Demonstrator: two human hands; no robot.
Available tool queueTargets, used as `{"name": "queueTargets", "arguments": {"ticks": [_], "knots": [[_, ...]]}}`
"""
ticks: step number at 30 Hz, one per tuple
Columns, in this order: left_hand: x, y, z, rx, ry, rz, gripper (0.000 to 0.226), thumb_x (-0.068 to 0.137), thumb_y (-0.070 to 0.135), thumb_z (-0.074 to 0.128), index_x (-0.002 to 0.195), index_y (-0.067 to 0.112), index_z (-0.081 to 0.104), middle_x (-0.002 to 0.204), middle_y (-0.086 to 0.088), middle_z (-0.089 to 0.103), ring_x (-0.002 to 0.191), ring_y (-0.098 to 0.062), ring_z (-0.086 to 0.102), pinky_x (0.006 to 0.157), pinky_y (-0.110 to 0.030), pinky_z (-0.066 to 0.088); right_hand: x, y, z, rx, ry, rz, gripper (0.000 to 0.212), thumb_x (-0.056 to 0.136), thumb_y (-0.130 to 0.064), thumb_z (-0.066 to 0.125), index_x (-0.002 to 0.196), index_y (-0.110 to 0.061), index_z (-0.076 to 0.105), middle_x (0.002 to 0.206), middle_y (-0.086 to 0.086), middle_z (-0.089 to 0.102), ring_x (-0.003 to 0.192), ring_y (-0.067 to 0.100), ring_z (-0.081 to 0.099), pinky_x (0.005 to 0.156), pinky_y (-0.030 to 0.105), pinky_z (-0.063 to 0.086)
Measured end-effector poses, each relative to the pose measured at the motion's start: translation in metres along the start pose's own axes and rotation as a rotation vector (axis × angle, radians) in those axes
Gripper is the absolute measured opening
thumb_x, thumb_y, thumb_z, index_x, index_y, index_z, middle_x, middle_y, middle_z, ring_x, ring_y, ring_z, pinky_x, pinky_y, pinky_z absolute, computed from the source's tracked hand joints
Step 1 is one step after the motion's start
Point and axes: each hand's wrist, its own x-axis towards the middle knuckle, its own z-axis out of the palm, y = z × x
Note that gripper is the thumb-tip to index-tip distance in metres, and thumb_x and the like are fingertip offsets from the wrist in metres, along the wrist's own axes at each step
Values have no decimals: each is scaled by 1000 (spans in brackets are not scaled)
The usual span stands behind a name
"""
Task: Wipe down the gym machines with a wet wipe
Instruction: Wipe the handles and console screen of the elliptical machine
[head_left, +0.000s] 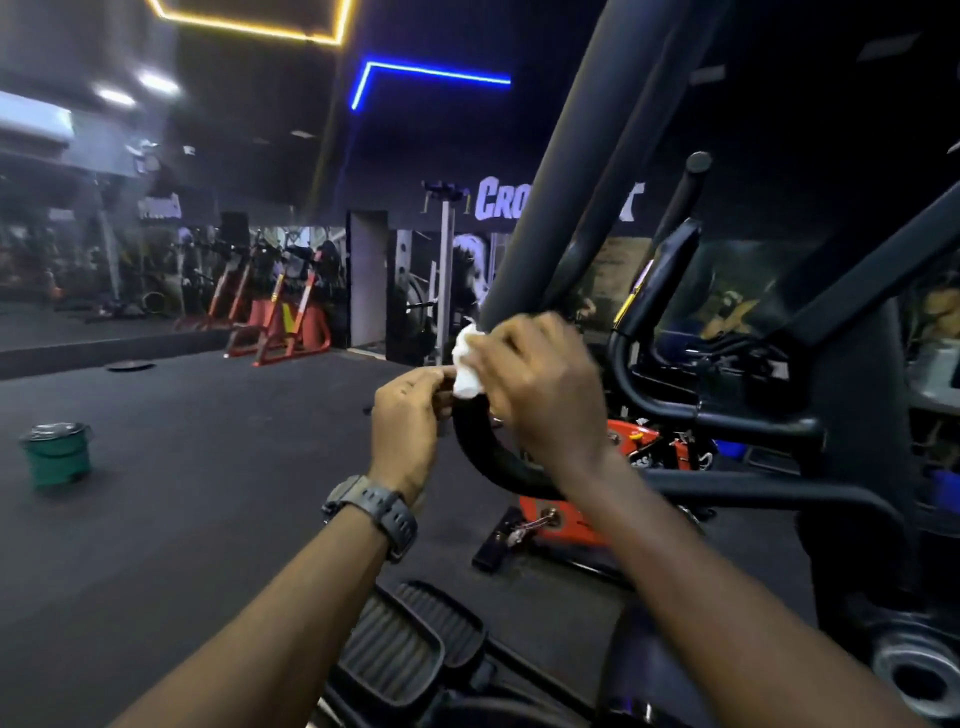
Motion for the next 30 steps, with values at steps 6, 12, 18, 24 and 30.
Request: {"name": "queueTargets", "arguments": {"ticks": [6,12,18,24,30], "knots": [[20,-6,-5,-206,-191,-9,32,101,15,48,85,7,74,81,-6,72,75,-15,64,68,-31,50,9,-18,-3,-234,-231,-232,19,97,-12,53,90,-7,70,78,10,59,67,30,50,56,42,39],[50,8,9,-266,-421,127,23,93,20,57,86,6,74,76,-5,69,70,-12,60,64,-26,47,84,-2,-27,-489,-165,-79,11,92,-12,63,87,-4,68,83,15,58,73,32,52,59,42,40],[77,1,21,-383,-565,176,17,84,16,58,79,18,75,77,0,72,72,-10,62,69,-24,49,96,8,-41,-552,-274,-154,18,96,-19,60,95,-5,71,84,14,59,73,30,53,60,42,44],[97,-5,28,-513,-742,178,11,84,11,61,81,13,72,73,2,69,68,-8,61,63,-19,49,74,-14,-23,-549,-482,-257,18,97,-13,59,95,-2,72,82,15,62,71,30,54,58,41,46],[119,-11,53,-627,-820,74,8,85,3,68,92,5,69,73,-7,69,66,-13,62,61,-21,52,134,-6,-38,-714,-343,-15,27,99,-25,55,93,-6,74,84,10,61,72,22,56,66,41,49]]}}
